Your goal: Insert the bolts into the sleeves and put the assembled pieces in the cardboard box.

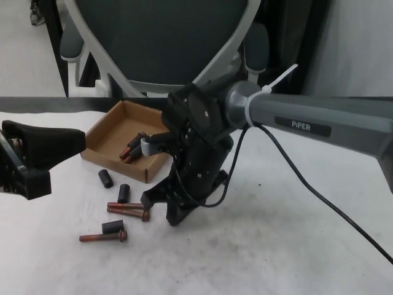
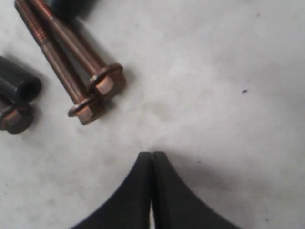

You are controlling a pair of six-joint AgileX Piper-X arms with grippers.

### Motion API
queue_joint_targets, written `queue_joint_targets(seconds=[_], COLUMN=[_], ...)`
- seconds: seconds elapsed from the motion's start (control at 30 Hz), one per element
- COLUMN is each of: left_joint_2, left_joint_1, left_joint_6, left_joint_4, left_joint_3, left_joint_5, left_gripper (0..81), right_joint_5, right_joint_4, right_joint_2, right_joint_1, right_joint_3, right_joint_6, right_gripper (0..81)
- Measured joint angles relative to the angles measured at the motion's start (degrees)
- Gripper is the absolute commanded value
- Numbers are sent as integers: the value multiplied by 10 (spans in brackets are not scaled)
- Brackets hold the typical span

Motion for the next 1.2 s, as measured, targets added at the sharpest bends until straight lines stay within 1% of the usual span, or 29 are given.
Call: queue_joint_targets(seconds=[0.17, 0.27, 0.37, 0.5, 0.53, 0.6, 0.73, 0.8, 0.87, 1.03, 1.2], left_joint_2=[0, 0, 0, 0, 0, 0, 0, 0, 0, 0, 0], left_joint_1=[0, 0, 0, 0, 0, 0, 0, -1, -1, -1, -1], left_joint_6=[10, 23, 37, 58, 79, 93, 177, 216, 249, 274, 274], left_joint_4=[0, 2, 7, 27, 47, 59, 99, 119, 125, 127, 128], left_joint_3=[0, 0, 0, 0, 0, 0, 0, 0, 0, 0, 0], left_joint_5=[0, -3, -9, -38, -64, -73, -102, -120, -138, -151, -151], left_gripper=[8, 8, 8, 8, 8, 8, 8, 8, 8, 8, 8], right_joint_5=[-16, -37, -43, -43, -44, -46, -51, -70, -73, -80, -57], right_joint_4=[-22, -70, -94, -94, -94, -86, -52, -32, -9, 50, 105], right_joint_2=[0, 0, 0, 5, 10, 21, 46, 59, 60, 57, 51], right_joint_1=[3, 11, 18, 22, 23, 23, 24, 25, 25, 26, 27], right_joint_3=[-51, -74, -77, -77, -77, -77, -77, -80, -84, -86, -80], right_joint_6=[1, 25, 40, 44, 44, 46, 46, 45, 38, 6, -22], right_gripper=[3, 3, 3, 3, 3, 3, 3, 3, 3, 3, 3])
